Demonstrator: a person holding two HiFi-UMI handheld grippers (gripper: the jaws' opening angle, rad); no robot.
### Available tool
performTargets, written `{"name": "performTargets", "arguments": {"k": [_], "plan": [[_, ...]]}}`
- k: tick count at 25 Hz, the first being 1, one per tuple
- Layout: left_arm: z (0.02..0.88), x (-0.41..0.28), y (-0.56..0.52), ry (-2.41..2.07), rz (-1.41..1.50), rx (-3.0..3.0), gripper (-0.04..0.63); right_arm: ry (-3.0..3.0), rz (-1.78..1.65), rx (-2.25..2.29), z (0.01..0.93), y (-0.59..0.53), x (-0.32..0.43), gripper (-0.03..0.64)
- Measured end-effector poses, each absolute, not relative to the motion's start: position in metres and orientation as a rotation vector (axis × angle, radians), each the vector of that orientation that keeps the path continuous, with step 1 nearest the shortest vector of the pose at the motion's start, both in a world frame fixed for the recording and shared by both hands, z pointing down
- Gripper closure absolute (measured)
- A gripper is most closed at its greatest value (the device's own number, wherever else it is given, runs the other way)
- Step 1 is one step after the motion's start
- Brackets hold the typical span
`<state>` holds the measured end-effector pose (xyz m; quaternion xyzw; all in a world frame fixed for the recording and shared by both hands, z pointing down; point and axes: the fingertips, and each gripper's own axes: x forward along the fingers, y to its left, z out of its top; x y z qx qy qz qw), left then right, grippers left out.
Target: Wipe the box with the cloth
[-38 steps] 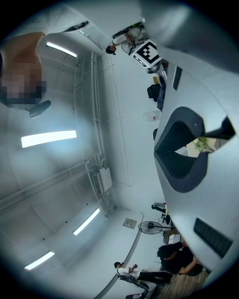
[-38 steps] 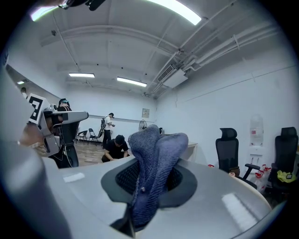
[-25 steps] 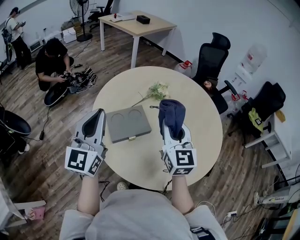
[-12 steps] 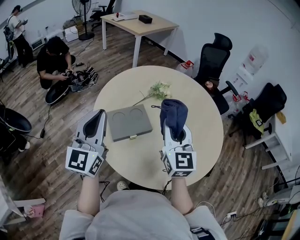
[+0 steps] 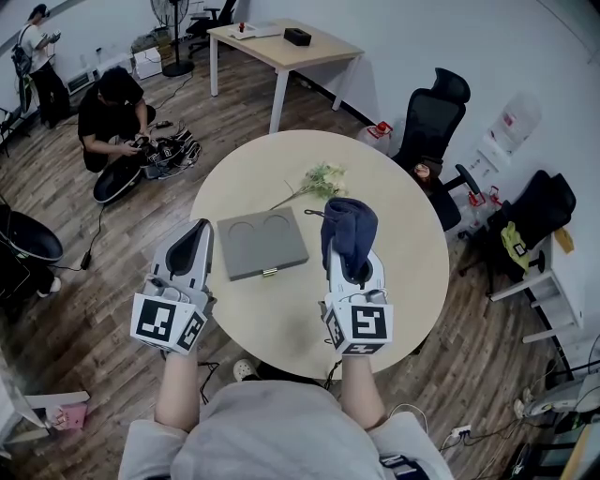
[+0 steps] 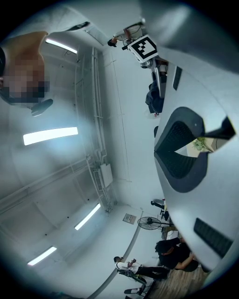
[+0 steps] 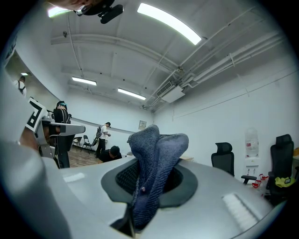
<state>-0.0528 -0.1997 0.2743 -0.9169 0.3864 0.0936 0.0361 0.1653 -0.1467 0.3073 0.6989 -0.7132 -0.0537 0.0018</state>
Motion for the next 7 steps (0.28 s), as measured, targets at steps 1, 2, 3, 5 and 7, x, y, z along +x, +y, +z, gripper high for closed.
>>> {"name": "performTargets", "arguments": {"k": [1, 2, 3, 5, 7], "plan": [[0.2744, -0.0531, -0.1997, 1.187, 0.287, -2.817, 0.588, -2.237, -0.17, 2.193, 0.3071, -0.1467, 0.1648, 0.543], [0.2743, -0.0534, -0.1996, 1.186, 0.287, -2.817, 0.588, -2.236, -0.17, 2.194, 0.3071, -0.1465, 0.1644, 0.543], [0.2743, -0.0537, -0.1995, 1.186, 0.287, -2.816, 0.588, -2.235, -0.17, 2.194, 0.3072, -0.1462, 0.164, 0.543], [0.2745, -0.055, -0.1992, 1.188, 0.288, -2.814, 0.588, -2.236, -0.169, 2.195, 0.3079, -0.1457, 0.1631, 0.543], [0.2752, -0.0566, -0.1989, 1.19, 0.289, -2.811, 0.588, -2.238, -0.17, 2.195, 0.3088, -0.1452, 0.1618, 0.543]]}}
